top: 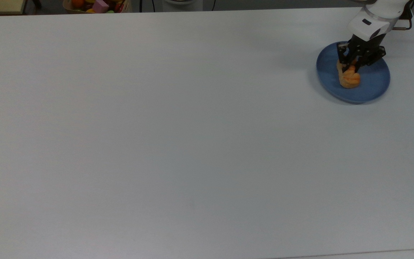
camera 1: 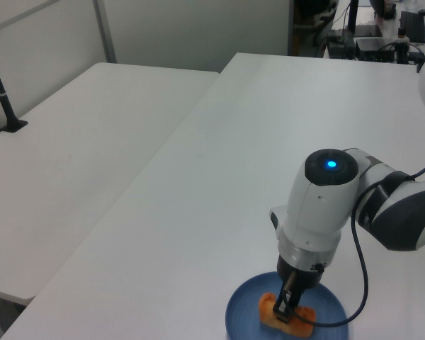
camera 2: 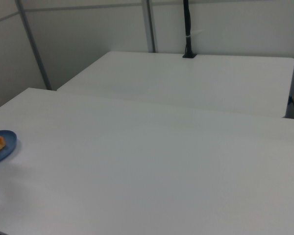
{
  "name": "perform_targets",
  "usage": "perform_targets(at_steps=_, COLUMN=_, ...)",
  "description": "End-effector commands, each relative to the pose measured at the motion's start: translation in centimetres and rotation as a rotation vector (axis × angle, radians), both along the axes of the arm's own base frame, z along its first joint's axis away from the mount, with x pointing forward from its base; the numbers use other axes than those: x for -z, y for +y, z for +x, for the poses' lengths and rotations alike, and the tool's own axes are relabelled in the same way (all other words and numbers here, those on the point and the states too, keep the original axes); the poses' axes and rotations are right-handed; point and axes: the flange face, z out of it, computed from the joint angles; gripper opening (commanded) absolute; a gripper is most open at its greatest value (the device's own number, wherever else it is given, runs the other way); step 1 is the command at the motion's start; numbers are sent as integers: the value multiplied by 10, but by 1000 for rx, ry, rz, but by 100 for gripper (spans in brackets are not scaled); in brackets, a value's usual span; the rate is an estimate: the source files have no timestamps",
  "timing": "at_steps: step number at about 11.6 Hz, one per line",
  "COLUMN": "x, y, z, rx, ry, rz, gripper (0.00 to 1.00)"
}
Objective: Put the bread on the table
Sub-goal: 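Lower the gripper and close it on the bread roll, then lift the bread roll off the plate and carry it away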
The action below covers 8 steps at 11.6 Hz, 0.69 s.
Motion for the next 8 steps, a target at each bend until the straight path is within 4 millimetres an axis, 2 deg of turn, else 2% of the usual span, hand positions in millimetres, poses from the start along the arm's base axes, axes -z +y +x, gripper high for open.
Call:
perform_targets(at_steps=1, x=-47, y=-9, z=6, rx=21, ry=-53, rz=32, gripper=0)
perform_targets(at_steps=3, x=-93, y=-29, z=8, rx=18, ry=-38, rz=23, gripper=0)
perform_targets(at_steps=4, x=-125, y=-45, z=11, rx=32, ry=-15, rz=38, gripper=0)
perform_targets(at_steps=5, x=-146, y=-60, z=14, rx=30, ry=5, rz=38, gripper=0)
perform_targets(at_steps=6, x=-181, y=-85, z=17, rx=17, ry=35, rz=42, gripper=0)
perform_targets(at_steps=7, x=-199, y=-107, z=22, rx=1, ry=58, rz=30, gripper=0)
perform_targets(at_steps=8, x=-224, y=-140, z=29, rx=-16, ry=81, rz=10, gripper=0)
